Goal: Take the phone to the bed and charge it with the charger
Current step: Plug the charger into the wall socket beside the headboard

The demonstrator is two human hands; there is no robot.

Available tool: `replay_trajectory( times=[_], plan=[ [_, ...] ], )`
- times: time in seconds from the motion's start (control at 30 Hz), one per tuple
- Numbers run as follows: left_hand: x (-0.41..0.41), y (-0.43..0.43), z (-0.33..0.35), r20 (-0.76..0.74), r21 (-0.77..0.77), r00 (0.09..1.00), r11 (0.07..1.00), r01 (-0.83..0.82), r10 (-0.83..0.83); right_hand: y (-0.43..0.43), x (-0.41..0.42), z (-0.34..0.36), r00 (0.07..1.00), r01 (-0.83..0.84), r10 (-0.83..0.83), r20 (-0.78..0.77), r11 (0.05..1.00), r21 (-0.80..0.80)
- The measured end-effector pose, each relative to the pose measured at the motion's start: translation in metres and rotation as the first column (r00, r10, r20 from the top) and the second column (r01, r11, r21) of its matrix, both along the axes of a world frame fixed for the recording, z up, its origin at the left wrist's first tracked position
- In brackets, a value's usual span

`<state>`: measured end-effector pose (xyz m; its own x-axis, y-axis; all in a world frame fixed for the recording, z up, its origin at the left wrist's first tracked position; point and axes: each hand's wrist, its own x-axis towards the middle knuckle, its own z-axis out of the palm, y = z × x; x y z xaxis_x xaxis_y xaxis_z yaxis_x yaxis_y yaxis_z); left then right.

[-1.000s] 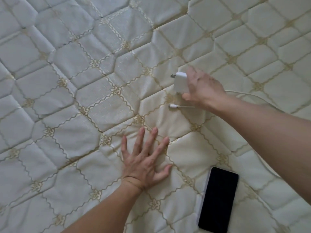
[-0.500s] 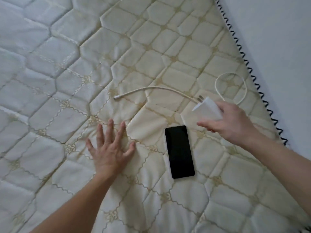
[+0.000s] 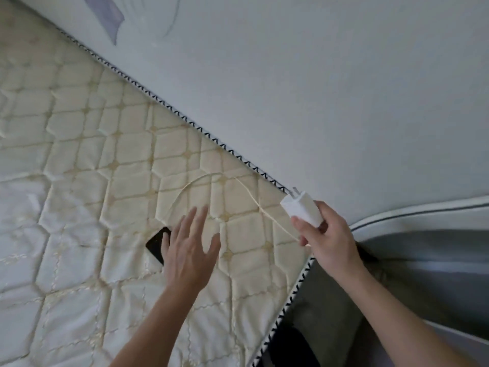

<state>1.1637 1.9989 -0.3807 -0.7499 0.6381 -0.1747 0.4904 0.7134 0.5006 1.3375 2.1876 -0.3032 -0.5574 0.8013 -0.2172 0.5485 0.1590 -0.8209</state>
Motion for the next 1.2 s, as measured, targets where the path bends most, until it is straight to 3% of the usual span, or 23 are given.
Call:
replay_trajectory(
  times=[0.23, 0.53, 0.93, 1.0, 1.1, 1.2],
  plan=[
    [0.072, 0.088, 0.112, -0.079, 0.034, 0.925, 0.926, 0.376, -0.372, -0.005, 0.104, 0.061, 0.94, 0.333, -0.338, -0.054, 0.939, -0.089],
    [0.174, 0.105, 0.205, -0.108, -0.014, 0.763, 0.769, 0.64, -0.637, -0.025, 0.191, 0.131, 0.799, 0.582, -0.595, -0.088, 0.801, -0.137],
    [0.231, 0.191, 0.21, -0.308, 0.043, 0.552, 0.568, 0.822, -0.775, -0.004, 0.244, 0.117, 0.563, 0.783, -0.818, -0.117, 0.573, -0.243],
    [0.234, 0.209, 0.2, -0.323, 0.034, 0.527, 0.547, 0.837, -0.786, 0.009, 0.252, 0.1, 0.546, 0.802, -0.831, -0.103, 0.555, -0.223],
    [0.235, 0.235, 0.172, -0.324, 0.029, 0.564, 0.588, 0.809, -0.76, 0.038, 0.261, 0.065, 0.559, 0.807, -0.827, -0.065, 0.56, -0.187],
    [0.238, 0.253, 0.142, -0.408, 0.004, 0.502, 0.548, 0.836, -0.763, 0.072, 0.263, 0.027, 0.551, 0.817, -0.832, -0.058, 0.553, -0.163]
  ],
)
